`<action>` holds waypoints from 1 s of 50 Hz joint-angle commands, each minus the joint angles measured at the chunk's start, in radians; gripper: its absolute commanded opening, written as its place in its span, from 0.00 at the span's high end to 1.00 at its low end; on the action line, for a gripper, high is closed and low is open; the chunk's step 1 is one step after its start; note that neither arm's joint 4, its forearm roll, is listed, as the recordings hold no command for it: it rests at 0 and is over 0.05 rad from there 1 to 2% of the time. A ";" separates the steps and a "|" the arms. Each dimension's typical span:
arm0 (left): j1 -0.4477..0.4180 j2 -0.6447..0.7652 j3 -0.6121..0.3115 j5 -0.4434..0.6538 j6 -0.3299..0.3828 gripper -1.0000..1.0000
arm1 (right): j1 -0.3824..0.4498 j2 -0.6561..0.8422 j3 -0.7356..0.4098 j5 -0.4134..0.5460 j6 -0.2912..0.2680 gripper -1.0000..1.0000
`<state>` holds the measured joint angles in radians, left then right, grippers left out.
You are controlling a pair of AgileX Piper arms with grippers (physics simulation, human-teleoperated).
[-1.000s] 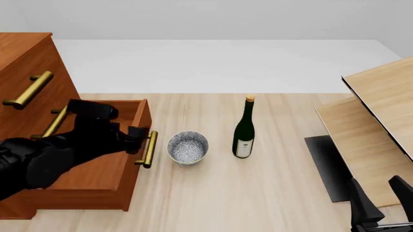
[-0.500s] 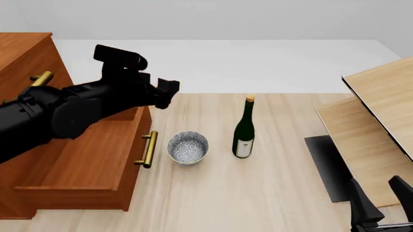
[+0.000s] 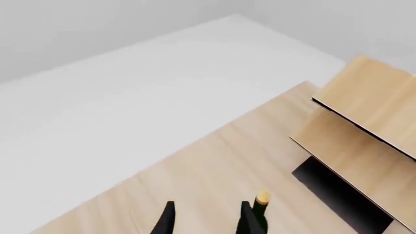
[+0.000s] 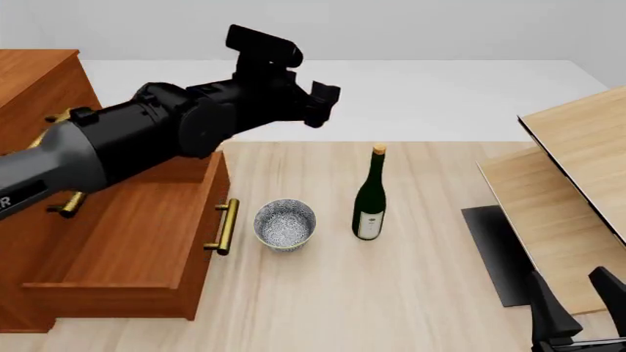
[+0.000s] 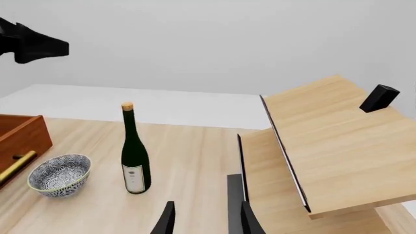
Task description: Put the wine bottle in the bottom drawer of the cabinet.
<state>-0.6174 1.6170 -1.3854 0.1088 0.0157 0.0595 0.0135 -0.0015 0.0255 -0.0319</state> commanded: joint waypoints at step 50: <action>-0.151 0.338 -0.252 -0.064 0.028 0.00 | 0.000 -0.004 0.000 0.007 0.002 0.00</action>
<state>-0.7492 1.9502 -1.6535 0.0607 0.0426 0.0587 0.0070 -0.0016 0.0348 -0.0298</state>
